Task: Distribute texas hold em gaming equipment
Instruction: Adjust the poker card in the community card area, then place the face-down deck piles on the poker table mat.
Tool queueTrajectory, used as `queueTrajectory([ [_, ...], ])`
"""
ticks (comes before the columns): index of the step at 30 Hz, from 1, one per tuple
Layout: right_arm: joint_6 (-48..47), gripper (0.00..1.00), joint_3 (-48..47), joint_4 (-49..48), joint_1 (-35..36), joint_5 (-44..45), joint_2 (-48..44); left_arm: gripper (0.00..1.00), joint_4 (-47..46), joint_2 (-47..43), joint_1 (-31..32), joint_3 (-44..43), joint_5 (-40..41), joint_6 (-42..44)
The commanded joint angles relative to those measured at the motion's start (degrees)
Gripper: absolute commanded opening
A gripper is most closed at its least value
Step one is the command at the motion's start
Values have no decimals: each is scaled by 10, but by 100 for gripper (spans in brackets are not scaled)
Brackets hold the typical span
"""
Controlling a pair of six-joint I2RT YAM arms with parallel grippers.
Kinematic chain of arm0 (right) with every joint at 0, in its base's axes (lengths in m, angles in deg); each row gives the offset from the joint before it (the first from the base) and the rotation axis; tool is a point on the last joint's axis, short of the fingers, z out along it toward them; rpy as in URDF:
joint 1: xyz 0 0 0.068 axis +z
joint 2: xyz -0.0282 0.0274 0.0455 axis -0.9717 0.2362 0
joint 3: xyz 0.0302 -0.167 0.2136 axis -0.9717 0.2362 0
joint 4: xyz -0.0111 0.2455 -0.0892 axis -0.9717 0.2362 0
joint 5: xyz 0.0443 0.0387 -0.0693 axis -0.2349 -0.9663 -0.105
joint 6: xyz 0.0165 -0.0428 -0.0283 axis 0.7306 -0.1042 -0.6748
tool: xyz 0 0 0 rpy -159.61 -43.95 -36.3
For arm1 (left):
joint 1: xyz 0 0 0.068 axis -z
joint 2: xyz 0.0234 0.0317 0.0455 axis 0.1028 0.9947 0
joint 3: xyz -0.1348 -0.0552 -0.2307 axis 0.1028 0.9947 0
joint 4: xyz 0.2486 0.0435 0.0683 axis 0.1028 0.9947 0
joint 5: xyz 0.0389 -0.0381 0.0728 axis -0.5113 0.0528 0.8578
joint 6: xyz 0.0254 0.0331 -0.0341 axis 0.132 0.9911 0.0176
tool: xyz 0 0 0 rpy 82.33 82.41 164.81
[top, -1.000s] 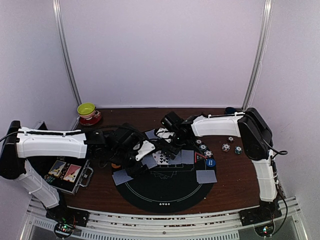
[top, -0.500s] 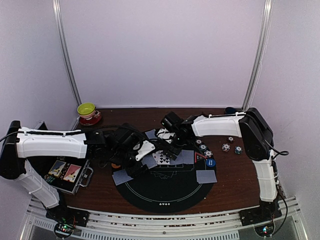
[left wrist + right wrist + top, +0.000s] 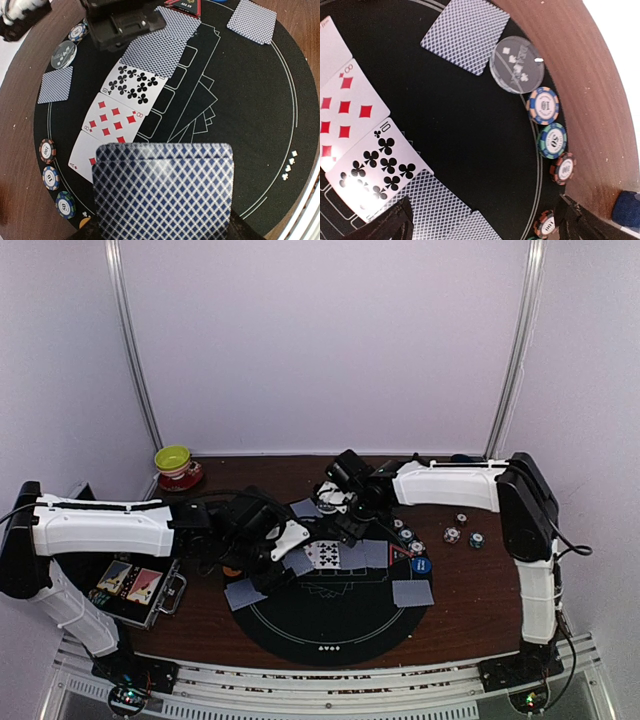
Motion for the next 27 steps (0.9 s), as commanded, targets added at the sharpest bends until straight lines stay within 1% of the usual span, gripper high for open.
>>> queueTrajectory([
  [1,37,100,9,-16,-10,25,-83,66,-3,-16,-1,-1,11,-4],
  [5,79,100,44,-41,-49,-4,-141,66,9,-19,-1,-3,21,-8],
  [9,104,100,94,-64,-105,-65,-209,66,21,-26,-3,0,26,-16],
  [12,98,100,131,-76,-134,-90,-260,66,29,-28,-4,3,24,-20],
  [17,78,100,194,-92,-158,-83,-337,66,42,-32,-22,-5,22,-28],
  [23,75,100,275,-109,-191,-88,-408,66,29,-24,-22,-14,-44,-11],
  [27,73,100,309,-108,-218,-97,-447,66,24,5,-12,-32,-74,7],
])
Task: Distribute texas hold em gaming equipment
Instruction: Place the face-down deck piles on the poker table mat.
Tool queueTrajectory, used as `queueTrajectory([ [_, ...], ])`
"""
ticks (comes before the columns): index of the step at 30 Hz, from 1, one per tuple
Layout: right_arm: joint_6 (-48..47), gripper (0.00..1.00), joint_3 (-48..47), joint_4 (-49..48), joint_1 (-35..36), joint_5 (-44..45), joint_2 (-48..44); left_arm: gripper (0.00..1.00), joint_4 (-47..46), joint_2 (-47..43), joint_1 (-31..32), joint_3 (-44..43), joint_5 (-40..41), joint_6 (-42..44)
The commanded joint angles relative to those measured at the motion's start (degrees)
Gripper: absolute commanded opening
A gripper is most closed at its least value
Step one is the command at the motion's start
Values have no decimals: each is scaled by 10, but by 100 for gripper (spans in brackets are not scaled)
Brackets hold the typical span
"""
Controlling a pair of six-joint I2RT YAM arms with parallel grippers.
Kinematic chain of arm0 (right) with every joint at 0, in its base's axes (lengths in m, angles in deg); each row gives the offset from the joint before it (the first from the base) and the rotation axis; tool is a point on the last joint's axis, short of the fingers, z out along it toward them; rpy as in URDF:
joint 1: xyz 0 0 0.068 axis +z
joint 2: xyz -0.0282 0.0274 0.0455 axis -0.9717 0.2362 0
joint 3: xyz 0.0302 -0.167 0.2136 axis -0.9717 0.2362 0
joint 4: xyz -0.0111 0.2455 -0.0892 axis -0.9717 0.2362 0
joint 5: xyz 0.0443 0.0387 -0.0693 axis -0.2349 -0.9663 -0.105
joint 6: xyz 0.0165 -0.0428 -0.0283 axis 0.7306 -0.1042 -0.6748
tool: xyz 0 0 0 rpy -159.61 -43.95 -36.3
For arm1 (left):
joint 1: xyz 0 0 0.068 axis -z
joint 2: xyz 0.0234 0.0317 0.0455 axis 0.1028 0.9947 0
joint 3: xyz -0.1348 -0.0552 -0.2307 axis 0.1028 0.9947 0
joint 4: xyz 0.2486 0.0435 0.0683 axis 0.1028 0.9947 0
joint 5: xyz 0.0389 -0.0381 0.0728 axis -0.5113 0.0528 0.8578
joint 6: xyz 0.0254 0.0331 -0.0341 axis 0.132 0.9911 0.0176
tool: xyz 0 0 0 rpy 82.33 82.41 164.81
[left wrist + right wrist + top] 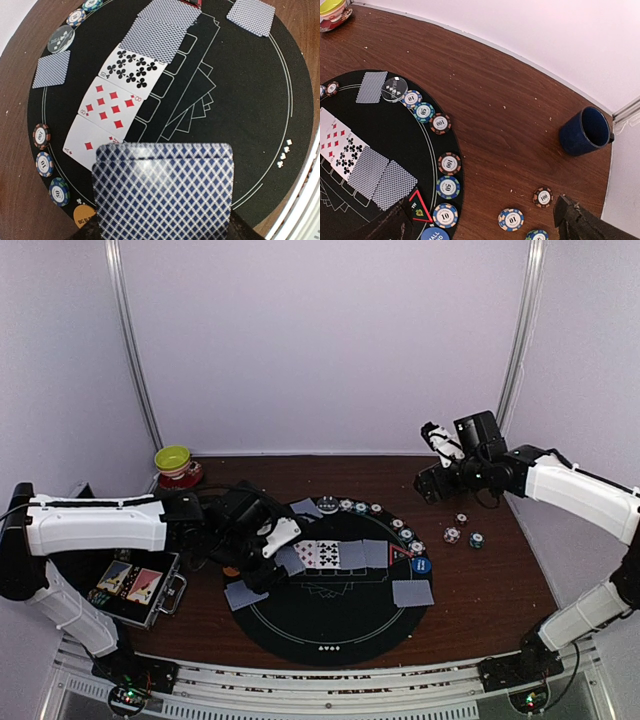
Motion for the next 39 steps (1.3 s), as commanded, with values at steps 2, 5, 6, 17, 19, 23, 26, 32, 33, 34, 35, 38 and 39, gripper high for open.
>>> queueTrajectory([
  [2,-10,100,41,-16,-38,-15,-58,66,-23,45,26,-45,-57,25],
  [5,-13,100,60,-24,-53,-16,-86,66,-23,85,44,-68,-66,20],
  [6,-13,100,64,-27,-57,-17,-93,66,-23,98,49,-74,-66,13],
  [17,-15,100,77,-36,-74,-24,-111,66,-65,201,124,-80,-84,-37],
  [19,-16,100,78,-36,-75,-25,-111,66,-77,204,129,-68,-91,-44],
  [23,-16,100,82,-39,-76,-25,-111,66,-95,206,136,-52,-92,-56],
  [26,-16,100,83,-40,-76,-23,-110,66,-100,210,141,-48,-94,-58],
  [32,-15,100,87,-44,-79,-23,-110,66,-103,216,145,-44,-95,-61],
  [33,-15,100,87,-44,-79,-24,-109,66,-104,217,145,-43,-96,-61],
  [34,-15,100,88,-44,-80,-24,-108,66,-104,218,145,-42,-97,-61],
  [35,-16,100,88,-44,-81,-24,-107,67,-104,219,145,-42,-98,-61],
  [38,-17,100,88,-44,-81,-24,-105,67,-107,220,145,-39,-100,-61],
  [39,-17,100,88,-44,-82,-24,-105,68,-107,220,145,-38,-99,-62],
])
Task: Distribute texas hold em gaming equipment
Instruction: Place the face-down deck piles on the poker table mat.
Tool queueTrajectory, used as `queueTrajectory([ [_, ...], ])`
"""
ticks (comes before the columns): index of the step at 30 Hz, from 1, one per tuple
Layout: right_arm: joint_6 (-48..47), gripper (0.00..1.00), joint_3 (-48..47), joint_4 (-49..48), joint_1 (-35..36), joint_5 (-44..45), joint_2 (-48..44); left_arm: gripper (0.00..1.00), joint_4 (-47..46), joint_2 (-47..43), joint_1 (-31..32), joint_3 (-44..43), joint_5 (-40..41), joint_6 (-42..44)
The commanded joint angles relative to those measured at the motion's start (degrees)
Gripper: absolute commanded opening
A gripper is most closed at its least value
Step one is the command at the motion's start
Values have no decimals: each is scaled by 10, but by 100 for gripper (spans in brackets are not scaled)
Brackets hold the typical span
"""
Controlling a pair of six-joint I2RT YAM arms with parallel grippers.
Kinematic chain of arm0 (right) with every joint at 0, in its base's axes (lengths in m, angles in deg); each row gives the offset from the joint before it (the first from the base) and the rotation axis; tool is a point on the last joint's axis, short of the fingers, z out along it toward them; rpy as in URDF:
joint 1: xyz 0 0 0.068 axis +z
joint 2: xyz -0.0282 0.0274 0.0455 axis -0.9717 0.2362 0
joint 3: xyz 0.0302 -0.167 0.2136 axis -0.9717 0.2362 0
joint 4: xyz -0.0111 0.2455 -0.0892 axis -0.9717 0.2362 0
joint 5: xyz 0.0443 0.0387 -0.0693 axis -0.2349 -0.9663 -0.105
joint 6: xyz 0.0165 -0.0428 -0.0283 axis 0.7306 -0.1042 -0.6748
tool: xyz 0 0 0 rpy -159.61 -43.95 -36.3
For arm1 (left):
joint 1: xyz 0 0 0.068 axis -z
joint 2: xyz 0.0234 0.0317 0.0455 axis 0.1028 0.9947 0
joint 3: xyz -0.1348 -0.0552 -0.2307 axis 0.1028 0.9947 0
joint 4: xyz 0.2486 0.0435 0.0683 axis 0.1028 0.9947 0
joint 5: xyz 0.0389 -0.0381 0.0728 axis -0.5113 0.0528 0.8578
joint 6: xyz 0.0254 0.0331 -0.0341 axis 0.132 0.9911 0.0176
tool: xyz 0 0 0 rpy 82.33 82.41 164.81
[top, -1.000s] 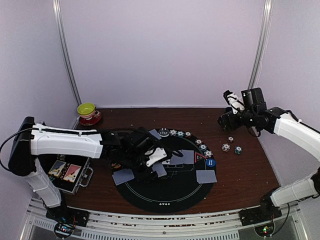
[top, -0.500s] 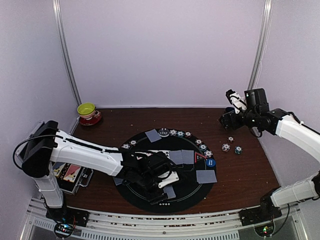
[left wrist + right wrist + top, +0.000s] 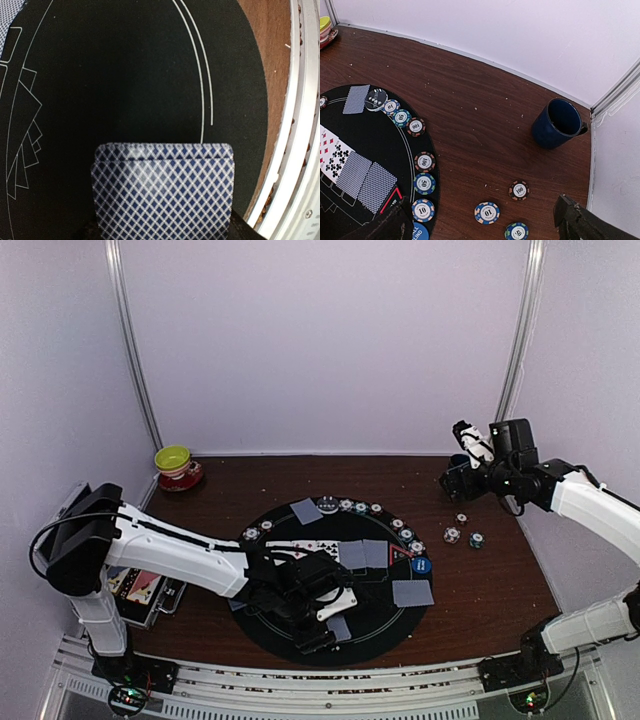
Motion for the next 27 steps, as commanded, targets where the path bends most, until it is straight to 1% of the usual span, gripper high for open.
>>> queueTrajectory([
  [1,-4,100,4,-10,-5,-4,-2,68,-24,6,3,9,-9,-6],
  [8,-4,100,6,-12,-7,-4,-3,69,-25,11,3,12,-11,-4],
  [12,-4,100,6,-12,-8,-5,-3,74,-24,12,3,13,-11,-3],
  [14,-5,100,6,-12,-8,-5,-4,79,-24,11,3,13,-8,-1],
  [16,-5,100,6,-11,-8,-6,-3,89,-20,9,3,10,-3,0],
  [17,-5,100,7,-11,-9,-6,-3,96,-14,6,3,8,1,0],
  [18,-5,100,7,-11,-9,-7,-3,98,-10,4,3,5,5,1],
  [23,-1,100,4,-8,-14,-11,-1,98,21,-33,3,-15,31,2],
  [27,14,100,-6,3,-26,-27,-1,98,64,-90,-8,-41,76,-9],
])
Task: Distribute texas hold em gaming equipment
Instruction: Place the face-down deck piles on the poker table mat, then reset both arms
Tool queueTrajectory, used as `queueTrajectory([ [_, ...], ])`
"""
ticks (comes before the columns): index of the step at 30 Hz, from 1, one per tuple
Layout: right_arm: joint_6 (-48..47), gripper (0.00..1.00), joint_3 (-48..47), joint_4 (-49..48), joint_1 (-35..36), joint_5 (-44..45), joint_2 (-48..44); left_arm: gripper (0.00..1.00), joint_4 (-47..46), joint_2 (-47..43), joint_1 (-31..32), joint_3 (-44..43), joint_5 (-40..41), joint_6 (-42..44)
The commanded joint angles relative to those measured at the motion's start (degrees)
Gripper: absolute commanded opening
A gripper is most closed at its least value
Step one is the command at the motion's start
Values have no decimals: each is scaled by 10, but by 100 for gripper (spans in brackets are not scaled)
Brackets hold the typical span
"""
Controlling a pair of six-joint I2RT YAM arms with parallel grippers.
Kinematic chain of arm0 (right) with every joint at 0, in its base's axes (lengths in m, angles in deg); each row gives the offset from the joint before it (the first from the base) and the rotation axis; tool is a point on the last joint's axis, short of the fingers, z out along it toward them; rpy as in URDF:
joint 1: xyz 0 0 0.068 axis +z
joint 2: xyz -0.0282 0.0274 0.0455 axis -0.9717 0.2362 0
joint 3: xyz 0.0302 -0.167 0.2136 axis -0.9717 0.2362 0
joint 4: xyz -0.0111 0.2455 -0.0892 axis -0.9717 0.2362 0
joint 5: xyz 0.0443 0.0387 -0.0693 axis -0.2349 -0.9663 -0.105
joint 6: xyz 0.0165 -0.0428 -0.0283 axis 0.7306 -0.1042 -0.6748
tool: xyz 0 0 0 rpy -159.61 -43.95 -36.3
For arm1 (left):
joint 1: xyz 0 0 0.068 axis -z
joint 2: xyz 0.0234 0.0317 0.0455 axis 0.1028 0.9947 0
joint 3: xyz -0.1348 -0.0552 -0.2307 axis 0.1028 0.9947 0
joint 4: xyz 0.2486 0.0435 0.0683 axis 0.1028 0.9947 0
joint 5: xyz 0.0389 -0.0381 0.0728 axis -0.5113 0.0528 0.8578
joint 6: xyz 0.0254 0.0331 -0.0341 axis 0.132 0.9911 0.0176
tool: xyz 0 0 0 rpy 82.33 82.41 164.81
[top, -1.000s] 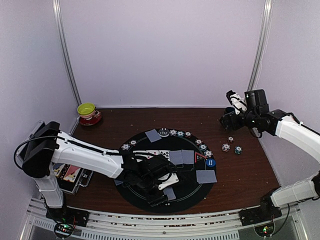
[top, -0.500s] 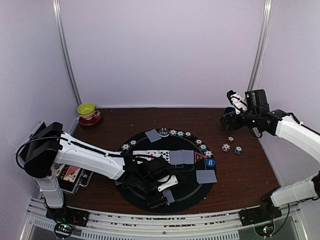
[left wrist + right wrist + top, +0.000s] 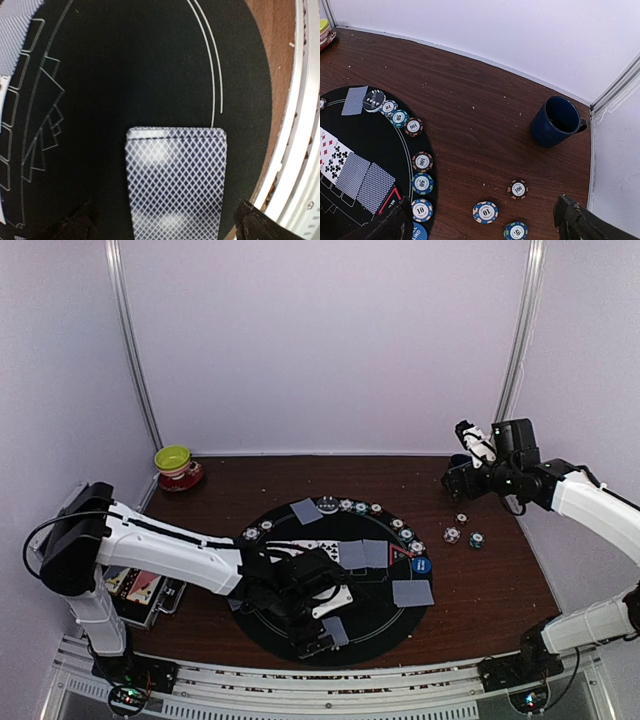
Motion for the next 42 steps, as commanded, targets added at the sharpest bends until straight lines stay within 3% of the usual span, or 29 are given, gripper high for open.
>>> queueTrajectory([
  [1,19,100,-10,6,-16,-19,-3,98,41,-87,-19,-46,58,-12],
  [9,40,100,-3,25,-21,62,-46,98,68,-257,-176,-28,169,-30],
  [17,62,100,69,9,-25,166,-164,98,46,-389,-268,20,298,-40],
  [25,75,100,129,-17,-26,205,-269,98,-71,-495,-279,138,386,-20],
  [33,60,100,163,-34,-25,211,-329,98,-84,-516,-293,170,336,-18],
  [42,67,100,163,-43,-25,233,-317,98,-78,-490,-300,162,330,-15],
])
